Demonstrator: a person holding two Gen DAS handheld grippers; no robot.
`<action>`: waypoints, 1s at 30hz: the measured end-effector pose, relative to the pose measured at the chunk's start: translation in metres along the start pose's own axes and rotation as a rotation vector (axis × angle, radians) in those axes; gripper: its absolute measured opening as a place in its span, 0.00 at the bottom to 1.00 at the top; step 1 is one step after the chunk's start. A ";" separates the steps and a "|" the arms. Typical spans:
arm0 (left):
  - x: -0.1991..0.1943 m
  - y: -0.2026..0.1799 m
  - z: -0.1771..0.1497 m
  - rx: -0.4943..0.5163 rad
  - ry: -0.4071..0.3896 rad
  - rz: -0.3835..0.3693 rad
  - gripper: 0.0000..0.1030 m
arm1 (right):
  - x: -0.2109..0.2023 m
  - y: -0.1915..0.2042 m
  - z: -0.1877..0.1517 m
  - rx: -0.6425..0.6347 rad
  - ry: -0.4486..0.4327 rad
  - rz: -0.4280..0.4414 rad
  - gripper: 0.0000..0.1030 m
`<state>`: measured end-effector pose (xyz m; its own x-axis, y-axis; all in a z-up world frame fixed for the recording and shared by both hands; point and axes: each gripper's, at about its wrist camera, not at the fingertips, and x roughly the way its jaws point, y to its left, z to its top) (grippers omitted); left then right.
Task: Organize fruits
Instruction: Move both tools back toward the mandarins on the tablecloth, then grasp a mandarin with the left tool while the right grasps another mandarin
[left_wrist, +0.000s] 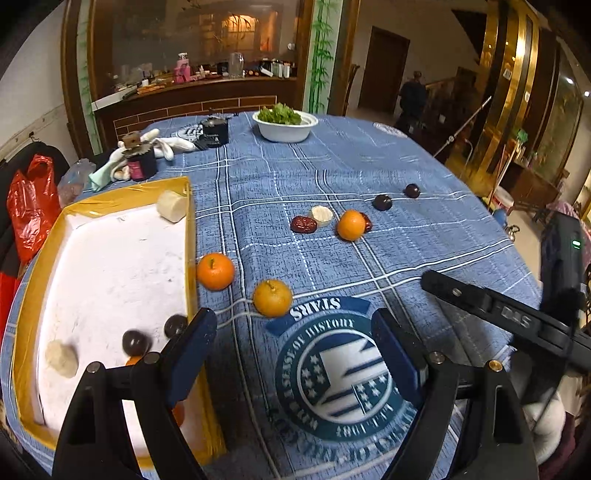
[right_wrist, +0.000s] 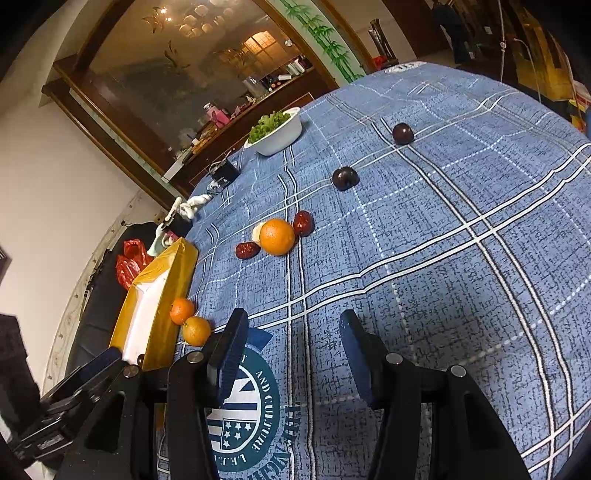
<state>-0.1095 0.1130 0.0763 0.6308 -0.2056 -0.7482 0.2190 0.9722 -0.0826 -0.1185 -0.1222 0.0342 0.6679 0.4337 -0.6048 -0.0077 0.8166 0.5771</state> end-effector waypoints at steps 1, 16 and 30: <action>0.007 0.000 0.003 0.004 0.010 0.007 0.82 | 0.000 0.000 0.000 0.002 0.003 0.002 0.55; 0.053 -0.025 0.005 0.057 0.147 -0.026 0.82 | -0.038 -0.058 0.008 0.142 -0.054 -0.195 0.60; 0.061 -0.014 0.013 0.075 0.101 0.074 0.54 | -0.057 -0.049 0.019 0.072 -0.126 -0.135 0.65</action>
<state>-0.0647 0.0859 0.0404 0.5703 -0.1173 -0.8130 0.2320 0.9725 0.0225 -0.1418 -0.1947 0.0506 0.7469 0.2674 -0.6088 0.1385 0.8329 0.5358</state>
